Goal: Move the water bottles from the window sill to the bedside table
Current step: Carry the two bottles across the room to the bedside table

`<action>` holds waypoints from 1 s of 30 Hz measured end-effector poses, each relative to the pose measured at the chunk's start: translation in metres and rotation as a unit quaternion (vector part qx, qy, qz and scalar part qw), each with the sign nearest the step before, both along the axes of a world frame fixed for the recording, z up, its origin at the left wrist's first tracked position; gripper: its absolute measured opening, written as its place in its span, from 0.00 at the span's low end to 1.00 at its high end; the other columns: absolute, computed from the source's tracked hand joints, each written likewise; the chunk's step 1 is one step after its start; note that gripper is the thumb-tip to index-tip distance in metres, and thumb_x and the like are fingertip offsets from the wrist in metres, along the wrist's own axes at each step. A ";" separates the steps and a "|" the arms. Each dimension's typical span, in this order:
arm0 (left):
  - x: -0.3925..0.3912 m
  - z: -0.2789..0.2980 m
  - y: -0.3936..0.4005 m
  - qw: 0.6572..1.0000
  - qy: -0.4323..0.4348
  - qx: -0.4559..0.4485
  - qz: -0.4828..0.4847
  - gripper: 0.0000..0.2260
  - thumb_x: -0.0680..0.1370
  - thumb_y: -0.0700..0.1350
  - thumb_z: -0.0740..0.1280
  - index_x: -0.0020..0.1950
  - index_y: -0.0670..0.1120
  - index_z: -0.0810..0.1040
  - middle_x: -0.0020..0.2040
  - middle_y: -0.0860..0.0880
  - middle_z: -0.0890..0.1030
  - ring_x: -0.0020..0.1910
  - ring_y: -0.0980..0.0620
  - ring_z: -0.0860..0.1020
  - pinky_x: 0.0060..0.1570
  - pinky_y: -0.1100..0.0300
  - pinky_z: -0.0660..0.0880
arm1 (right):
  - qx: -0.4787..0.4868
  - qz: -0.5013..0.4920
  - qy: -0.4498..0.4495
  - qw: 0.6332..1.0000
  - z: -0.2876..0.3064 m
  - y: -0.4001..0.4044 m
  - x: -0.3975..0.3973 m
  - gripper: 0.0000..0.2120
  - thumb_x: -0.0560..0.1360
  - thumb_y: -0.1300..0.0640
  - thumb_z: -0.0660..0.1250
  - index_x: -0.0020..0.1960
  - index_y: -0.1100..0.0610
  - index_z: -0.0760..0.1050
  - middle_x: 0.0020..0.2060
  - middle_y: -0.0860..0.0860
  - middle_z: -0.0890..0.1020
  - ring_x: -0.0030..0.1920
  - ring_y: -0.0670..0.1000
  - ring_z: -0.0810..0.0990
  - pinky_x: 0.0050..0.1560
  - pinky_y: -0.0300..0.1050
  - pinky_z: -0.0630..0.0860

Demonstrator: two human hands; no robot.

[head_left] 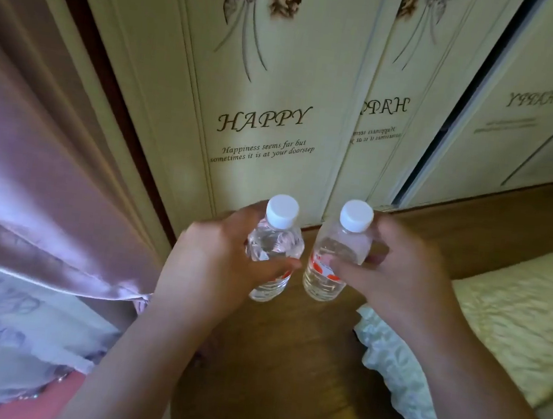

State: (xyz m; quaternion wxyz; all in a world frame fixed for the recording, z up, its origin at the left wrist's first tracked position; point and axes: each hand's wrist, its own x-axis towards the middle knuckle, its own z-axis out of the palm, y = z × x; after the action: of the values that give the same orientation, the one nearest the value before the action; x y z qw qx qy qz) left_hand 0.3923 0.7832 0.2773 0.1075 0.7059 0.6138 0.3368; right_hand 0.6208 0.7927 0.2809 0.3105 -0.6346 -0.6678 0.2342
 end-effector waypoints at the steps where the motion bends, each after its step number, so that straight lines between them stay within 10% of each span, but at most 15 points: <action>1: -0.003 0.000 0.008 1.000 0.000 -0.005 -0.005 0.30 0.63 0.69 0.73 0.63 0.61 0.77 0.41 0.57 0.83 0.39 0.58 0.81 0.37 0.56 0.78 | -0.002 -0.005 0.004 1.000 0.000 0.004 -0.003 0.26 0.64 0.38 0.77 0.59 0.42 0.75 0.47 0.34 0.81 0.46 0.37 0.81 0.43 0.40 0.78; 30: 0.083 0.006 0.286 0.995 -0.035 -0.046 -0.075 0.34 0.64 0.68 0.75 0.69 0.62 0.73 0.61 0.62 0.80 0.57 0.62 0.79 0.54 0.54 0.80 | 0.014 -0.036 0.021 0.999 -0.010 0.276 0.085 0.30 0.66 0.38 0.76 0.66 0.43 0.74 0.53 0.37 0.81 0.44 0.37 0.80 0.45 0.34 0.75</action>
State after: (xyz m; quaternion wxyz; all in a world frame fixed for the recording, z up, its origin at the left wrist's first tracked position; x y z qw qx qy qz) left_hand 0.4755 1.0692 0.2833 0.1866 0.7320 0.5696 0.3239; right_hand 0.7060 1.0687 0.2710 0.3411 -0.6493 -0.6408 0.2267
